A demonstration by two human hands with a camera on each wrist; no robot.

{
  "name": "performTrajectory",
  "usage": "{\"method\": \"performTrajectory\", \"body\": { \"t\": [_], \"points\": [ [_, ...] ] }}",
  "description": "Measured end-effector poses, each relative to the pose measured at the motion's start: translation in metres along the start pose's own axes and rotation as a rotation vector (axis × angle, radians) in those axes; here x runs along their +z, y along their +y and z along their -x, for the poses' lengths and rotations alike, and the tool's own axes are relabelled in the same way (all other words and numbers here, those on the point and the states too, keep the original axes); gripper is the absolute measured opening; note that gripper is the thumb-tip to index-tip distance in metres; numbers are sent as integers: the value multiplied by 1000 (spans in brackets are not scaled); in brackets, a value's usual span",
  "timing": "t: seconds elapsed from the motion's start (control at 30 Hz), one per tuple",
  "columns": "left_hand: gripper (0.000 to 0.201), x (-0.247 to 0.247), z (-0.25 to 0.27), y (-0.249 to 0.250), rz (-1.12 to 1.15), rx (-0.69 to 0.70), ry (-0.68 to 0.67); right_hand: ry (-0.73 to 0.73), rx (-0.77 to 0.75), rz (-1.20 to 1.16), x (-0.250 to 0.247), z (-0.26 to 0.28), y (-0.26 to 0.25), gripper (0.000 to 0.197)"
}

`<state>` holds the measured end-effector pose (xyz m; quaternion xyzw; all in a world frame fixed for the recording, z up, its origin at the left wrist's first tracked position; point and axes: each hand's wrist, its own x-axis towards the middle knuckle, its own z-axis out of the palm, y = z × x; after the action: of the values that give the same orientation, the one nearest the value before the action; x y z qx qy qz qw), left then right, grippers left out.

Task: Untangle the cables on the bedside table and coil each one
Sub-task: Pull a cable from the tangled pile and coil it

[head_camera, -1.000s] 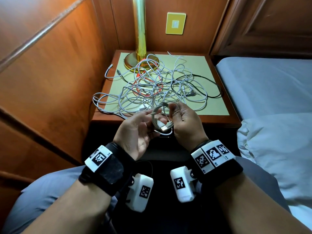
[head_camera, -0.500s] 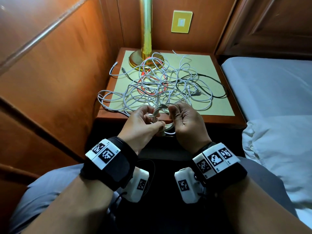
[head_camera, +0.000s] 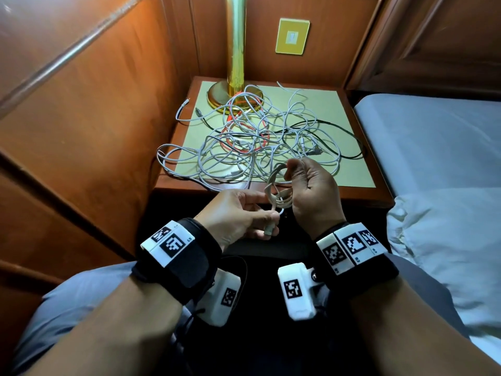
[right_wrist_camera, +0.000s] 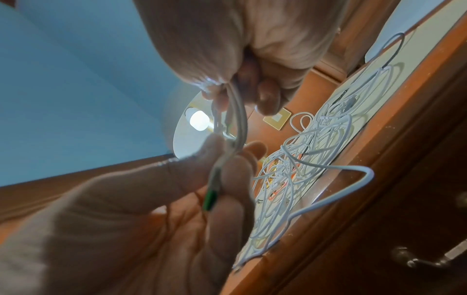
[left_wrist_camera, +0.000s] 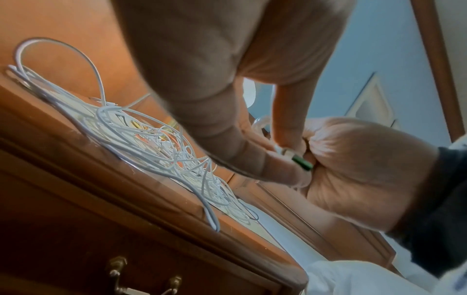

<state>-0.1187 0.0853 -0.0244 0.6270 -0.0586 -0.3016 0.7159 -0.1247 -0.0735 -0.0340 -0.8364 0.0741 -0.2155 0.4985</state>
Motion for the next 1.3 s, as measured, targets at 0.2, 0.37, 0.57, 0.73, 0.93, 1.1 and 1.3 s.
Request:
{"method": "performTrajectory", "body": {
  "t": [0.2,0.37,0.57,0.73,0.93,1.1,1.3],
  "points": [
    [27,-4,-4,0,94,90,115,-155,123,-185,-9,-7,5,38],
    [13,-8,-10,-1,143,85,199,-262,169,-239,-10,-6,10,40],
    [8,-5,-12,-4,116,119,160,-288,250,-351,-16,-6,1,28],
    [9,-6,-13,-2,136,172,248,-300,304,-422,-21,-8,1,14],
    [23,-3,-11,-1,141,202,274,-383,284,-368,-33,-8,4,12],
    [6,1,-13,-5,123,170,274,-401,312,-301,-43,-10,11,8],
    [8,2,-15,-17,-39,15,205,-121,461,110,-95,-48,50,3]
  ]
}}
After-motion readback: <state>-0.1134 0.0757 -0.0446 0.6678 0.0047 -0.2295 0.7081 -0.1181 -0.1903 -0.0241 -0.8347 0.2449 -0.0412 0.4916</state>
